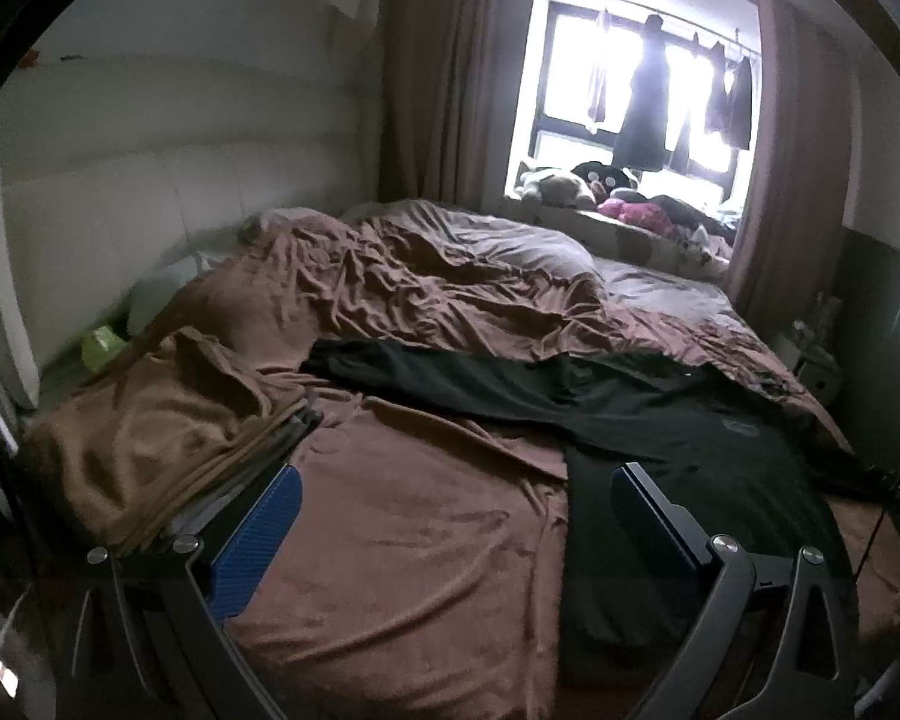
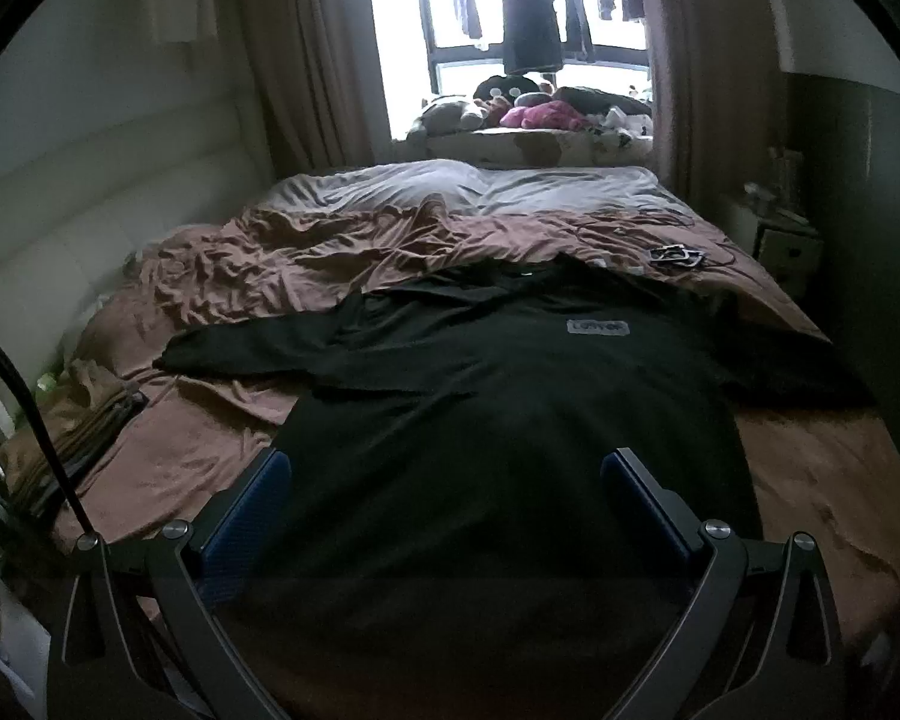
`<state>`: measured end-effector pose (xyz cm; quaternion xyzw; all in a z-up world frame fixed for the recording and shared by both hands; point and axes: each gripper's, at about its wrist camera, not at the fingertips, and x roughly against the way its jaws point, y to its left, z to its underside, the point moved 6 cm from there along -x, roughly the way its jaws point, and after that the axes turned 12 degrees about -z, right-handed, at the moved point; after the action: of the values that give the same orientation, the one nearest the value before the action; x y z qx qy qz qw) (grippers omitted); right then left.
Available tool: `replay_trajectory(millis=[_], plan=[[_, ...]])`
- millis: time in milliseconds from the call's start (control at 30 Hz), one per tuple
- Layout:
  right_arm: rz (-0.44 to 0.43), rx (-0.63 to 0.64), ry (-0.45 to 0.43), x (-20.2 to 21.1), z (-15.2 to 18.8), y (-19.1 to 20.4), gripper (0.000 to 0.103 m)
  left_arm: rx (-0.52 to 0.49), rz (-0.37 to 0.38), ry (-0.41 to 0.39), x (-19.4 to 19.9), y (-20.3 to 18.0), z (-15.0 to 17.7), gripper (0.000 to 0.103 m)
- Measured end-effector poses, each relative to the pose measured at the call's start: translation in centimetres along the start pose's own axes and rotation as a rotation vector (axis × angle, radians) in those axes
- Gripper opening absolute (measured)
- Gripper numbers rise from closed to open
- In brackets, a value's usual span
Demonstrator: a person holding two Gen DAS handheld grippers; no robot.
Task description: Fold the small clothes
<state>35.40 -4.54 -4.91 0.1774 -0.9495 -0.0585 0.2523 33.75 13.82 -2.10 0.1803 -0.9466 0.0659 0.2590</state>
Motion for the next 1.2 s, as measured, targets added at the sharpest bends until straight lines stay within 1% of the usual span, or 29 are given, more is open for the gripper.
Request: replay_trajectory(millis=[167, 233, 333, 467, 533, 667, 733, 867, 967, 1033, 1100, 1133, 1200], plan=[[0.001, 0.009, 0.021, -2.8, -1.3, -0.5, 0.103, 0.000, 0.000, 0.009, -3.4, -0.1, -1.1, 0.103], [0.010, 0.011, 0.060, -4.8, -1.6, -0.8, 0.103, 0.012, 0.005, 0.012, -4.8, 0.0, -1.7, 0.103], [0.009, 0.018, 0.092, -7.2, -2.2, -0.7, 0.103, 0.026, 0.014, 0.032, -7.2, 0.1, -2.5, 0.103], [-0.020, 0.015, 0.109, -9.3, -3.7, -0.9, 0.103, 0.000, 0.006, 0.047, -10.6, 0.2, -3.8, 0.102], [-0.020, 0.015, 0.121, -10.7, -4.3, -1.3, 0.103, 0.003, 0.006, 0.055, -12.1, 0.4, -4.3, 0.101], [-0.033, 0.016, 0.138, -13.1, -5.6, -2.1, 0.103, 0.017, -0.024, 0.088, -15.7, 1.5, -5.4, 0.099], [-0.036, 0.029, 0.144, -14.3, -6.3, -2.4, 0.103, 0.040, -0.031, 0.115, -17.6, 2.0, -5.8, 0.092], [-0.051, 0.040, 0.147, -16.2, -7.1, -2.7, 0.103, 0.071, -0.027, 0.176, -21.5, 2.1, -6.2, 0.088], [-0.081, 0.044, 0.158, -17.8, -7.6, -3.0, 0.103, 0.098, -0.014, 0.213, -24.0, 1.8, -6.4, 0.084], [-0.100, 0.043, 0.158, -19.0, -7.8, -3.1, 0.103, 0.128, -0.018, 0.248, -25.9, 1.7, -6.4, 0.075], [-0.099, 0.042, 0.162, -20.2, -8.0, -3.5, 0.103, 0.165, 0.000, 0.283, -27.7, 1.6, -6.3, 0.071], [-0.099, 0.038, 0.165, -20.7, -8.1, -3.7, 0.103, 0.180, 0.006, 0.298, -28.6, 1.4, -6.1, 0.066], [-0.109, 0.020, 0.169, -21.8, -8.2, -3.9, 0.103, 0.201, 0.003, 0.329, -30.3, 1.1, -5.8, 0.059]])
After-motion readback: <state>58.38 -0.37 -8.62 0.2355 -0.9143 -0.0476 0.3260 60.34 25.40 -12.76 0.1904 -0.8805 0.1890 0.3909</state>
